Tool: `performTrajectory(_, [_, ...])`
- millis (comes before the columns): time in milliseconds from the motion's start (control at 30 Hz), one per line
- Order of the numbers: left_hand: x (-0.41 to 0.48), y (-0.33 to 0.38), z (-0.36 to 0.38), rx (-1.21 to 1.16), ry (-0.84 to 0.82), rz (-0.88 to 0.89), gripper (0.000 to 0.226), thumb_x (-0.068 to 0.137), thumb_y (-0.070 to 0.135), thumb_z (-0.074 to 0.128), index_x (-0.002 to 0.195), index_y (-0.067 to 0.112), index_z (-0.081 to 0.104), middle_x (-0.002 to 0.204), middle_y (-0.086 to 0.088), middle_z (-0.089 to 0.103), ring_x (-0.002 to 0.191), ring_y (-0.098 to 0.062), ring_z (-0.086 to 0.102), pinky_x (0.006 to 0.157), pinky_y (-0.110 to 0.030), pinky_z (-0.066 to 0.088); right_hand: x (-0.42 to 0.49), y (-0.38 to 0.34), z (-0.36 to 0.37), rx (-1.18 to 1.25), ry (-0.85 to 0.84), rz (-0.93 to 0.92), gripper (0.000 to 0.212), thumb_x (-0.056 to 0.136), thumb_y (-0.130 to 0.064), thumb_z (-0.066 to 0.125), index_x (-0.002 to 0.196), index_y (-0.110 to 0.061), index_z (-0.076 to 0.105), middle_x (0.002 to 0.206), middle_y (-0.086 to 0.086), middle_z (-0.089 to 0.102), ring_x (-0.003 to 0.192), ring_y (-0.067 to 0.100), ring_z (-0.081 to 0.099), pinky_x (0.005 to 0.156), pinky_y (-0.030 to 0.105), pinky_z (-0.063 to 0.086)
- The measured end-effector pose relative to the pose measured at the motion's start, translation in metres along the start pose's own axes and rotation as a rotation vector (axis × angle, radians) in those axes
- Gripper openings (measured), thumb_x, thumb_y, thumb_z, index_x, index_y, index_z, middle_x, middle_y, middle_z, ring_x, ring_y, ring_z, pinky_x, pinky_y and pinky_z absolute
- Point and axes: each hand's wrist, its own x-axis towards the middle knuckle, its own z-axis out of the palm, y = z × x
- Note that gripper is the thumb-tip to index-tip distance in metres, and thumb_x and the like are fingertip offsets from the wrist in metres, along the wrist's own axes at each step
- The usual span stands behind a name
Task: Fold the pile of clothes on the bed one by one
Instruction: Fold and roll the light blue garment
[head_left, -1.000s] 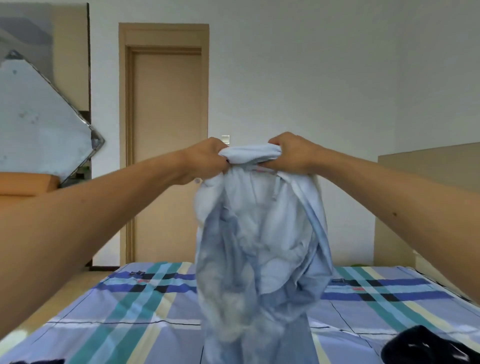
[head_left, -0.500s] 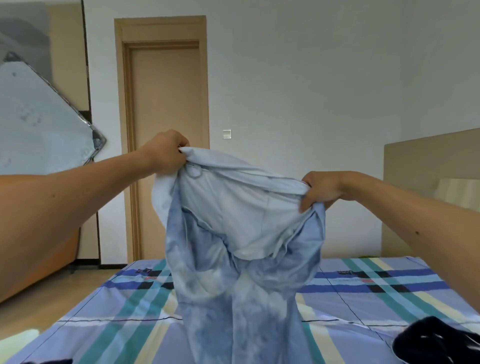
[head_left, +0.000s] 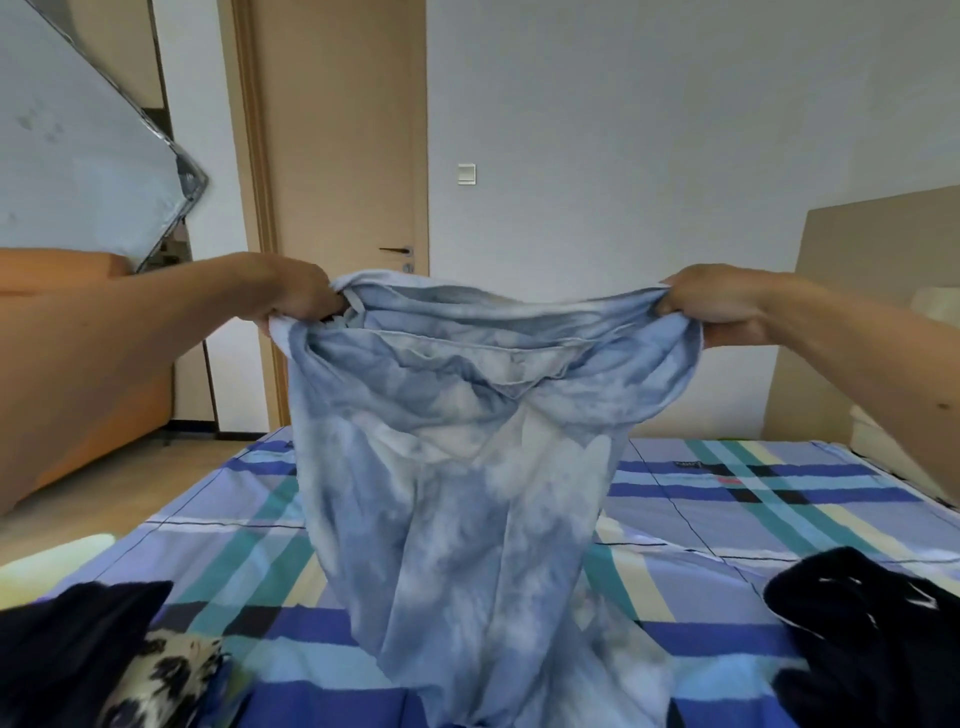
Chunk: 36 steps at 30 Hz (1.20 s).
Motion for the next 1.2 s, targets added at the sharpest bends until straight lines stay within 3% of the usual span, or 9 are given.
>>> performTrajectory(233, [-0.005, 0.002, 0.014, -0.004, -0.280, 0.280, 0.016, 0.086, 0.016, 0.076, 0.099, 0.007, 0.071, 0.091, -0.003, 0.077, 0.088, -0.023, 0.073, 0.076, -0.028, 0.057, 0.005, 0.034, 0.018, 0.333, -0.081, 0.056, 0.009, 0.094, -0.006, 0.061, 0.099, -0.005, 0.067, 0.088, 0.010, 0.072, 0.072, 0.016, 0.070, 0.059, 0.022, 0.058])
performTrajectory(400, [0.003, -0.010, 0.021, 0.104, -0.167, 0.261, 0.013, 0.084, 0.003, 0.072, 0.094, 0.011, 0.067, 0.086, -0.004, 0.069, 0.079, -0.019, 0.065, 0.064, -0.024, 0.048, 0.008, 0.058, 0.018, -0.372, 0.173, 0.109, 0.016, 0.088, -0.003, 0.052, 0.075, -0.010, 0.048, 0.058, 0.008, 0.041, 0.048, 0.016, 0.031, 0.046, 0.023, 0.028])
performTrajectory(533, [0.008, -0.019, 0.062, -0.015, -0.335, 0.047, 0.009, 0.092, 0.009, 0.068, 0.097, 0.001, 0.068, 0.091, -0.010, 0.069, 0.073, -0.019, 0.069, 0.057, -0.024, 0.056, -0.001, 0.066, 0.040, -0.642, 0.016, 0.149, 0.028, 0.088, 0.000, 0.047, 0.061, -0.009, 0.045, 0.045, 0.005, 0.045, 0.034, 0.016, 0.033, 0.043, 0.021, 0.027])
performTrajectory(667, [-0.001, -0.021, 0.087, -0.161, -0.541, 0.032, 0.012, 0.098, 0.008, 0.058, 0.103, -0.001, 0.063, 0.066, -0.007, 0.061, 0.052, -0.013, 0.053, 0.047, -0.021, 0.046, -0.028, 0.073, 0.051, -0.239, -0.389, 0.218, 0.025, 0.090, -0.014, 0.067, 0.066, -0.012, 0.058, 0.055, 0.005, 0.043, 0.046, 0.015, 0.037, 0.046, 0.020, 0.035])
performTrajectory(800, [-0.016, -0.022, 0.091, -0.399, -0.669, 0.014, 0.025, 0.098, 0.011, 0.053, 0.114, -0.003, 0.067, 0.098, -0.017, 0.073, 0.072, -0.022, 0.068, 0.057, -0.026, 0.056, -0.051, 0.085, 0.051, 0.211, -0.571, 0.077, 0.046, 0.057, -0.041, 0.093, 0.080, -0.005, 0.077, 0.078, 0.013, 0.070, 0.066, 0.019, 0.066, 0.060, 0.024, 0.055])
performTrajectory(867, [-0.014, -0.027, 0.107, -0.501, -0.599, -0.041, 0.026, 0.097, 0.014, 0.054, 0.110, -0.005, 0.067, 0.094, -0.017, 0.073, 0.074, -0.023, 0.070, 0.059, -0.028, 0.059, -0.053, 0.100, 0.059, 0.454, -0.498, 0.068, 0.059, 0.052, -0.041, 0.094, 0.094, -0.002, 0.078, 0.094, 0.016, 0.075, 0.080, 0.022, 0.074, 0.065, 0.028, 0.059])
performTrajectory(967, [-0.010, -0.042, 0.162, -0.536, -0.590, -0.149, 0.027, 0.098, 0.024, 0.057, 0.103, 0.001, 0.070, 0.091, -0.015, 0.072, 0.082, -0.025, 0.068, 0.071, -0.033, 0.059, -0.047, 0.135, 0.101, 0.660, -0.291, 0.203, 0.031, 0.085, -0.031, 0.067, 0.103, -0.006, 0.070, 0.094, 0.011, 0.075, 0.079, 0.020, 0.073, 0.064, 0.030, 0.060])
performTrajectory(1067, [-0.012, -0.068, 0.251, -0.306, -0.442, -0.202, 0.031, 0.093, 0.027, 0.067, 0.072, 0.009, 0.053, 0.067, -0.010, 0.051, 0.052, -0.022, 0.048, 0.042, -0.021, 0.041, -0.045, 0.202, 0.172, 0.597, -0.104, 0.434, 0.019, 0.098, -0.035, 0.058, 0.101, -0.018, 0.065, 0.091, 0.008, 0.069, 0.078, 0.019, 0.064, 0.069, 0.032, 0.056])
performTrajectory(1200, [-0.054, -0.102, 0.362, -0.581, -0.462, -0.351, 0.052, 0.081, 0.025, 0.080, 0.119, 0.015, 0.046, 0.110, -0.015, 0.058, 0.091, -0.030, 0.062, 0.054, -0.033, 0.056, -0.077, 0.284, 0.258, 0.567, -0.028, 0.705, 0.022, 0.100, -0.036, 0.056, 0.102, -0.015, 0.063, 0.100, 0.009, 0.062, 0.089, 0.023, 0.059, 0.081, 0.045, 0.056])
